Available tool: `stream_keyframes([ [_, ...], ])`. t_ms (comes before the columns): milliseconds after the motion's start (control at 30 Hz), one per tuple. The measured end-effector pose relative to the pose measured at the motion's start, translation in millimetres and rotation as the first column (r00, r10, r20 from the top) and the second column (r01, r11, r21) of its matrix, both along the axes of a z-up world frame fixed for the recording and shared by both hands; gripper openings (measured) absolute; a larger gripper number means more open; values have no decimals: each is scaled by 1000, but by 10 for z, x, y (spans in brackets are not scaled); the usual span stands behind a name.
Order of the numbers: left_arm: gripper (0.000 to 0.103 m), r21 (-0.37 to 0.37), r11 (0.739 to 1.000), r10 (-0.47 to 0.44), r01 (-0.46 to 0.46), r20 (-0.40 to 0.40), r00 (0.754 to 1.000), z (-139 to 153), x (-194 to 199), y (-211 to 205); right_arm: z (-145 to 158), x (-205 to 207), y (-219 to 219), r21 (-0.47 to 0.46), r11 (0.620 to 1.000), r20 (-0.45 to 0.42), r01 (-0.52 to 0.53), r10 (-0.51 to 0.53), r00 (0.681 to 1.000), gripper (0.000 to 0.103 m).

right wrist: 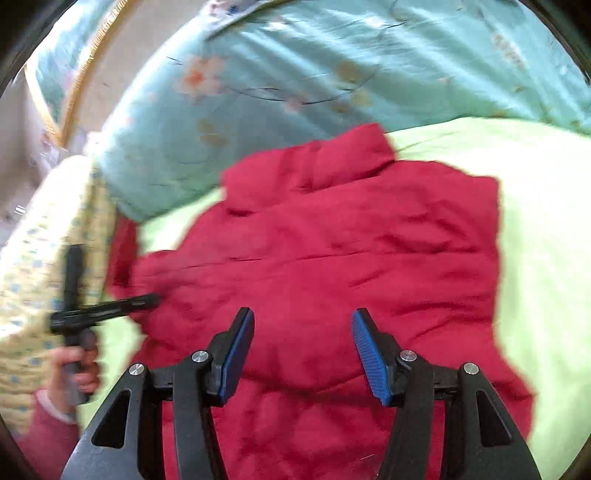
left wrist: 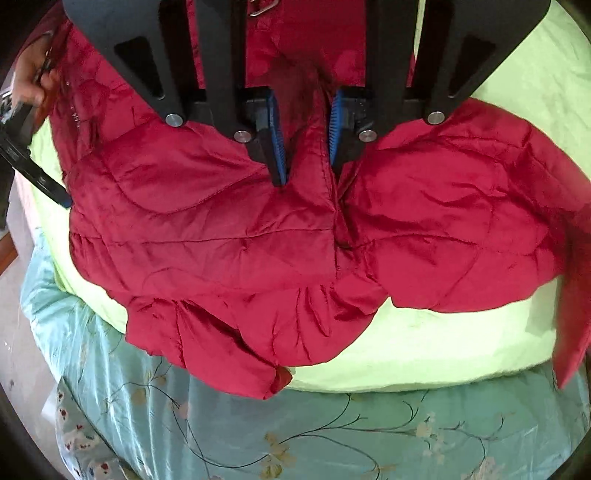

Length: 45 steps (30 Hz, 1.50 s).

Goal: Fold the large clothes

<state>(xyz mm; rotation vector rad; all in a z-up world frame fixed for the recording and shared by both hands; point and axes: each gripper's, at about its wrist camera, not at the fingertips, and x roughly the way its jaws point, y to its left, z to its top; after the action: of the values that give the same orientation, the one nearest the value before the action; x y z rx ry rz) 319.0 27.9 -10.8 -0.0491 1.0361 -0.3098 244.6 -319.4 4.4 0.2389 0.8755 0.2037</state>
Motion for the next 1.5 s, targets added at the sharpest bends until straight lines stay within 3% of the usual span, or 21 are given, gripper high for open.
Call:
stream_keyframes([
  [100,21,3,999,54,-54,72,996,157,-146,51,-284,122,-41,-130,991,-74,33,-43,996,56],
  [200,21,-45,995,90,-84,143,986,355,-334,152,-398,139,-71,-123,991,-80,44,-55,995,56],
  [333,21,-134,991,23,-4,142,990,435,-428,45,-437,163,-59,-142,988,-81,52,-64,995,57],
  [400,21,-131,991,-15,30,115,993,349,-411,-111,-456,164,-26,-164,985,-79,50,-63,995,58],
  [567,21,-26,1000,-9,10,33,999,-131,-184,-397,-433,123,-16,-168,985,-73,50,-63,995,58],
  [633,21,-33,999,-3,3,15,1000,-281,-149,-370,-349,79,-21,-141,989,-69,52,-62,996,58],
  [733,21,-63,998,-3,4,24,1000,-292,-121,-321,-173,15,-13,-128,990,-10,53,-54,998,59],
  [800,22,-56,998,-5,6,29,1000,-282,-126,-327,-128,37,9,-179,981,7,68,-68,998,65],
  [867,22,-44,999,-8,10,39,999,-284,-142,-339,-279,130,23,-278,957,-41,86,-102,994,71],
  [933,22,-51,999,-7,10,44,999,-295,-160,-336,-501,194,17,-300,952,-99,57,-90,991,72],
  [1067,22,-68,998,0,4,56,998,-352,-229,-318,-514,188,63,-346,936,-84,60,-95,992,73],
  [1333,22,-48,999,11,-6,94,995,-349,-284,-330,-455,151,53,-331,941,-72,70,-99,992,74],
  [1500,22,-35,999,37,-34,94,995,-192,-425,-260,-311,77,-74,-190,978,-46,87,-97,994,75],
])
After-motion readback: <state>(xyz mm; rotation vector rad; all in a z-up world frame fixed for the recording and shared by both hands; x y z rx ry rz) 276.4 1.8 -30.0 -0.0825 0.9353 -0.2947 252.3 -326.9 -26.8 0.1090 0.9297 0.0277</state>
